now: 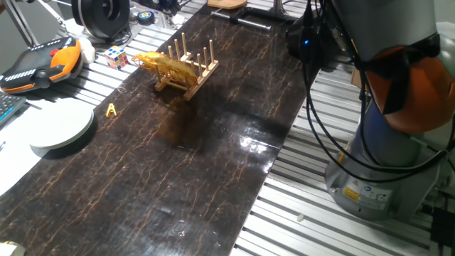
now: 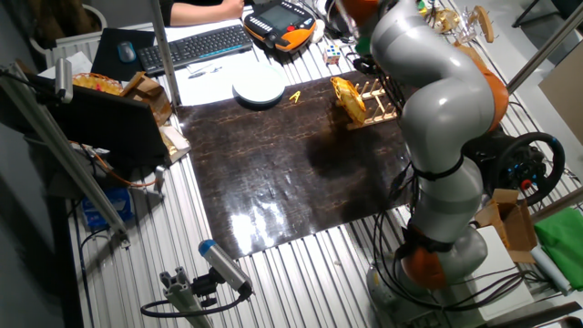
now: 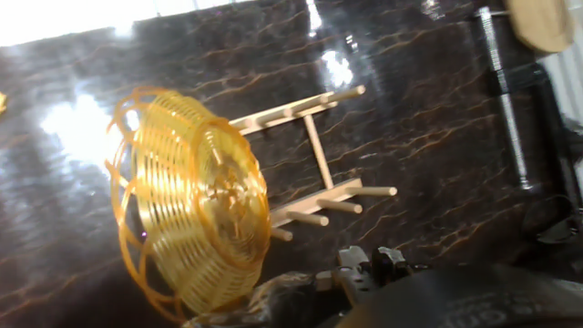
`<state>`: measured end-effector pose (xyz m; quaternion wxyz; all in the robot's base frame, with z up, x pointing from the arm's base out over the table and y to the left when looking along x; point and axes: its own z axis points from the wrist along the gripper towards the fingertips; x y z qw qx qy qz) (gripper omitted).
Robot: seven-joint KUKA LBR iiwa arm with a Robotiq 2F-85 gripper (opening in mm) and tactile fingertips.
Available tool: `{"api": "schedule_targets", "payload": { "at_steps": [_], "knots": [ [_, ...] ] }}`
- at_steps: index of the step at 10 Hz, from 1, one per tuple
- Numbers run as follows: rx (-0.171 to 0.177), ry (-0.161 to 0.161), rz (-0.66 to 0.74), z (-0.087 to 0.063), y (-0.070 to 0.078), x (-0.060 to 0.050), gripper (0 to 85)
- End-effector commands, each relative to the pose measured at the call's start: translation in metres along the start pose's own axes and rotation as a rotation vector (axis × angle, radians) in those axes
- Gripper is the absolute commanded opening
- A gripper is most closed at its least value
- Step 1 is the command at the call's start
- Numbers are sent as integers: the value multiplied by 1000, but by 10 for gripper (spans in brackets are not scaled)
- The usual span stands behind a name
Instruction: Put the dish on the dish rack
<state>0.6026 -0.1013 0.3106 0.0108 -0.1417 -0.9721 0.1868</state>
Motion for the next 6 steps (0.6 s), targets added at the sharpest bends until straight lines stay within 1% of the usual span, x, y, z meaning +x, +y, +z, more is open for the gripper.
{"api": "schedule_targets", "payload": {
  "at_steps": [1, 2, 3, 4, 5, 6],
  "knots": [
    [-21, 8, -3, -1, -2, 1, 113],
    [-50, 19, -7, -3, -3, 2, 20],
    [-71, 28, -18, -5, -5, 3, 20],
    [-100, 39, -25, -9, -7, 6, 20],
    [-145, 60, -31, -12, -10, 9, 20],
    [-171, 62, -58, -14, -11, 11, 20]
  ]
}}
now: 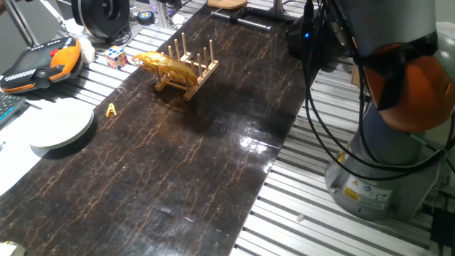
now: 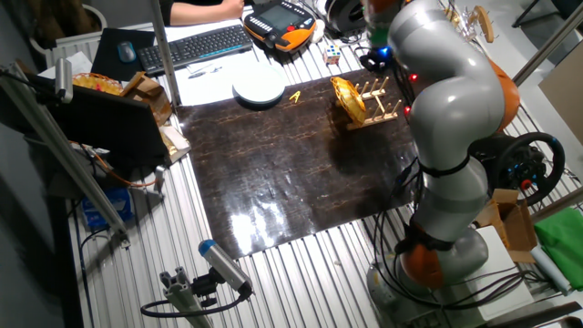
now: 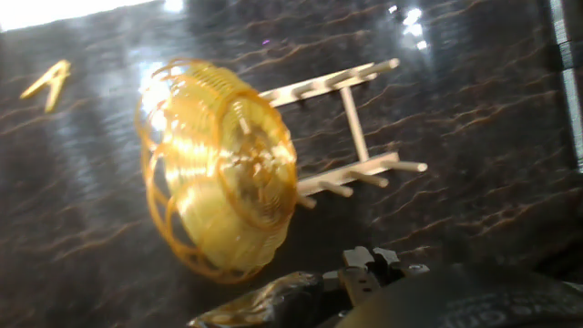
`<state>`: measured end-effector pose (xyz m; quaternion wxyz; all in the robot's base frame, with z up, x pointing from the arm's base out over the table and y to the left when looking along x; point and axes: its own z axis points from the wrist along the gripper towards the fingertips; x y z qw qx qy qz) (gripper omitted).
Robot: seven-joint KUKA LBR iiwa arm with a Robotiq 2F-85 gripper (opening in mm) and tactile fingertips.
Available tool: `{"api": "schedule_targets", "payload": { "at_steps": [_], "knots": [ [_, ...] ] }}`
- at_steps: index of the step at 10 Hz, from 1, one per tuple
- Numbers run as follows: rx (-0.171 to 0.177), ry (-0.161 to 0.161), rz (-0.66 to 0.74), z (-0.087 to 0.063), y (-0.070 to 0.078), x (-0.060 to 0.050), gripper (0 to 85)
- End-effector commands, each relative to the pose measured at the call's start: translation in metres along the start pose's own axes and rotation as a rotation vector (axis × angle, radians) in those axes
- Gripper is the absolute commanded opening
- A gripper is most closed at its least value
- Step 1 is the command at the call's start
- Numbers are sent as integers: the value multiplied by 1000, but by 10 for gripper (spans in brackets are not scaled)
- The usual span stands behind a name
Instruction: Put the dish on the dish rack
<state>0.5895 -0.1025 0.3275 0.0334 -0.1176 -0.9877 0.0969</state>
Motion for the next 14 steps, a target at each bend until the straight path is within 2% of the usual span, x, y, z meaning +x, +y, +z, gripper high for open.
{"api": "schedule_targets", "payload": {
  "at_steps": [1, 2, 4, 6, 7, 9, 14],
  "knots": [
    [-23, -7, -28, -1, 0, 1, 20],
    [-34, -17, -52, -2, 0, 3, 20],
    [-35, -22, -53, -1, 1, 3, 20],
    [-59, -14, -58, 3, 1, 2, 20],
    [-64, -25, -60, 6, 2, 3, 20],
    [-48, -36, -58, 9, 7, 6, 20],
    [-70, -32, -55, 10, 11, 7, 20]
  ]
}}
